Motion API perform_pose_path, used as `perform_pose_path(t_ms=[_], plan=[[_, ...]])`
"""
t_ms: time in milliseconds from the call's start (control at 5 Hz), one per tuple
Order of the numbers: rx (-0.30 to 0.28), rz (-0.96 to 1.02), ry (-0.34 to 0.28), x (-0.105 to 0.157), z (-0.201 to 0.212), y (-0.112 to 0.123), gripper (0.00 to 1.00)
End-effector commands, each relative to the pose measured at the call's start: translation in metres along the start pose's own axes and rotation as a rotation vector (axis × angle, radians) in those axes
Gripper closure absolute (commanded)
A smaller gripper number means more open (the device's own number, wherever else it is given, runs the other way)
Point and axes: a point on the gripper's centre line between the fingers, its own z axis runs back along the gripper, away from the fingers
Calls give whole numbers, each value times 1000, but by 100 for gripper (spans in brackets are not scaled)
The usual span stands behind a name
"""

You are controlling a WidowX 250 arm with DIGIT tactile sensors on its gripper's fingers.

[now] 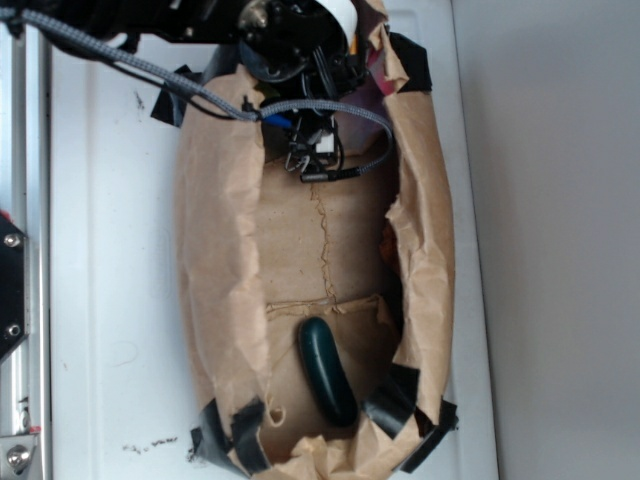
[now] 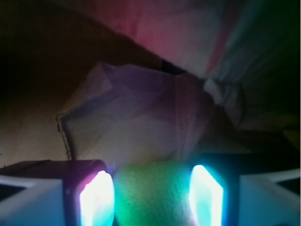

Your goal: Grab the green animal.

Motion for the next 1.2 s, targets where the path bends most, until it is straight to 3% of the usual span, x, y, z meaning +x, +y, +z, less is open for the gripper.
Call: perform_pose_path(t_ms=[0,400,600,800,1000], plan=[[4,20,-11,0,14,16,100],[-10,27,-23,1,20,12,100],[-93,22,-38,0,56,-6,100],[-127,37,-7,2,87,-22,100],[-216,26,20,0,112,-32,100]])
